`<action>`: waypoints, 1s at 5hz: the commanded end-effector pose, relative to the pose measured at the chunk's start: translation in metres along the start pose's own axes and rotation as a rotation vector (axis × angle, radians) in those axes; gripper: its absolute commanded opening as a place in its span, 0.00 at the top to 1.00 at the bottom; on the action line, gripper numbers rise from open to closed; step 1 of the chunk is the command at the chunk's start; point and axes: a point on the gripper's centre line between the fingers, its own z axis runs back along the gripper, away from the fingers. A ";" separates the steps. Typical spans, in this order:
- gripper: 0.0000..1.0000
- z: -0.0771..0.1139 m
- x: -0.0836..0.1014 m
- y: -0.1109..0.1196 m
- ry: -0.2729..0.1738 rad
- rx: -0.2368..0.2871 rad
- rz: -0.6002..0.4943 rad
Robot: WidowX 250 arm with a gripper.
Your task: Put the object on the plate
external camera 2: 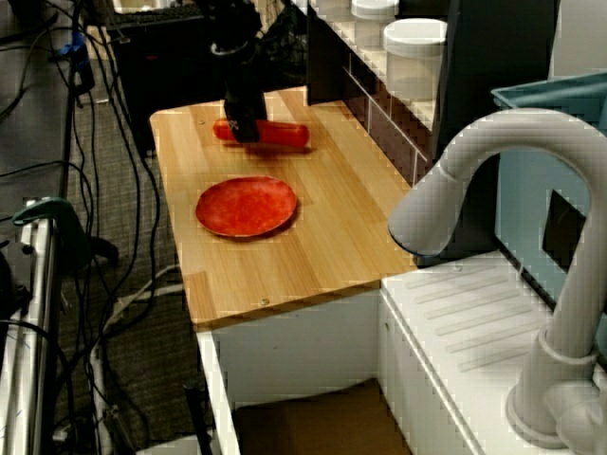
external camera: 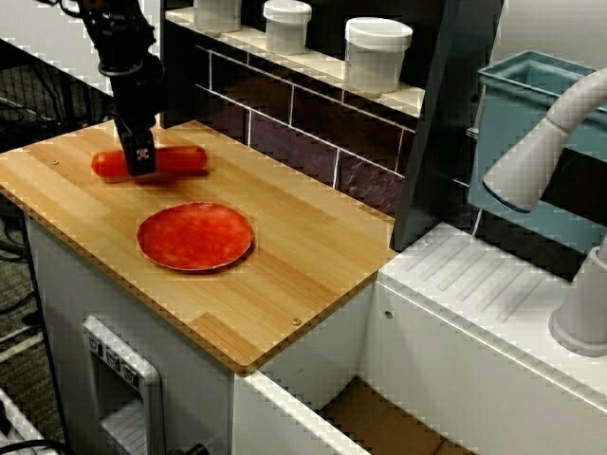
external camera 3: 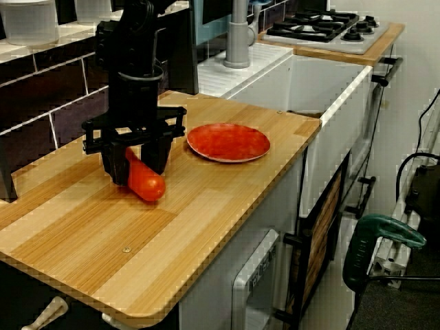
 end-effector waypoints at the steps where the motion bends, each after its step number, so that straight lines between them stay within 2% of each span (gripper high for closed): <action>1: 1.00 0.056 0.006 -0.011 -0.087 0.002 -0.086; 2: 1.00 0.065 0.019 -0.036 -0.095 -0.014 -0.145; 3: 1.00 0.076 0.034 -0.073 -0.101 0.003 -0.203; 4: 1.00 0.076 0.045 -0.098 -0.097 0.043 -0.207; 5: 1.00 0.066 0.046 -0.115 -0.079 0.058 -0.245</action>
